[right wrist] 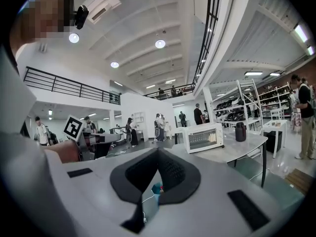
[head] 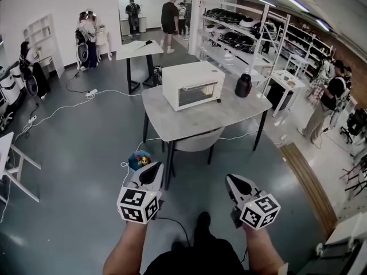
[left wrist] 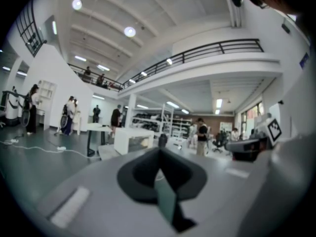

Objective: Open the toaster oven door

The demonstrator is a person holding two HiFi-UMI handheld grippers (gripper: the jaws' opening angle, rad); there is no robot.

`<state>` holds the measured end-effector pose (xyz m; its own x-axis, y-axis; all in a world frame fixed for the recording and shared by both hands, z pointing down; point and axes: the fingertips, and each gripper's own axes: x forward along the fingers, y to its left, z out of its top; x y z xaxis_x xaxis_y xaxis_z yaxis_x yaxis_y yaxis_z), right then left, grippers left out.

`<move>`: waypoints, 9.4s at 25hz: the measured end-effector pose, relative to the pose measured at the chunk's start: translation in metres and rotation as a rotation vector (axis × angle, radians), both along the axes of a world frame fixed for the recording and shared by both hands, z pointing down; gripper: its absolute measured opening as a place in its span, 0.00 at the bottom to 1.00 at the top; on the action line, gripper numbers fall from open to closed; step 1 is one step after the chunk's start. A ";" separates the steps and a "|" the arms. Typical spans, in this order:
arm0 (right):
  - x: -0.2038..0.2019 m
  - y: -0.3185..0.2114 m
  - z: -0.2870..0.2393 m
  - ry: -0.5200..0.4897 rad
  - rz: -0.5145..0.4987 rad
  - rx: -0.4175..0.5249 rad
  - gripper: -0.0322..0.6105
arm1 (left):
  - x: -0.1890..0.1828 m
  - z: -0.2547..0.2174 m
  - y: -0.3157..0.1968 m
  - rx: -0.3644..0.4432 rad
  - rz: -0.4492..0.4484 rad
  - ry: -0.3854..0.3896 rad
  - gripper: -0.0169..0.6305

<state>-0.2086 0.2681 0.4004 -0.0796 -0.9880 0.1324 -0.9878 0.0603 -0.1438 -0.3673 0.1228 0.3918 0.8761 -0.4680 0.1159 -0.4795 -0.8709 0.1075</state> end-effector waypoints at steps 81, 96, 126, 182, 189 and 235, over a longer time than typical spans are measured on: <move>0.305 -0.484 0.039 0.002 -0.232 -0.253 0.04 | 0.358 0.019 -0.442 -0.062 0.029 -0.029 0.04; 0.410 -0.557 0.061 0.100 -0.513 -0.258 0.07 | 0.435 0.029 -0.481 0.002 -0.200 -0.169 0.04; 0.418 -0.587 0.118 0.616 -0.840 -0.412 0.26 | 0.467 0.106 -0.456 -0.078 -0.099 -0.580 0.25; 0.419 -0.453 0.211 0.563 -0.696 -0.584 0.24 | 0.445 0.188 -0.320 -0.208 -0.063 -0.587 0.28; 0.417 -0.448 0.220 0.532 -0.653 -0.567 0.24 | 0.450 0.176 -0.313 -0.165 -0.052 -0.567 0.27; 0.381 -0.427 0.300 0.404 -0.839 -0.717 0.17 | 0.442 0.310 -0.290 -0.422 -0.043 -0.723 0.23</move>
<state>0.1724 -0.1592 0.7007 -0.4946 -0.3351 0.8019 -0.6588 0.7463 -0.0944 0.0747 -0.1669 0.7017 0.5008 -0.2901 0.8155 -0.5873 -0.8060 0.0739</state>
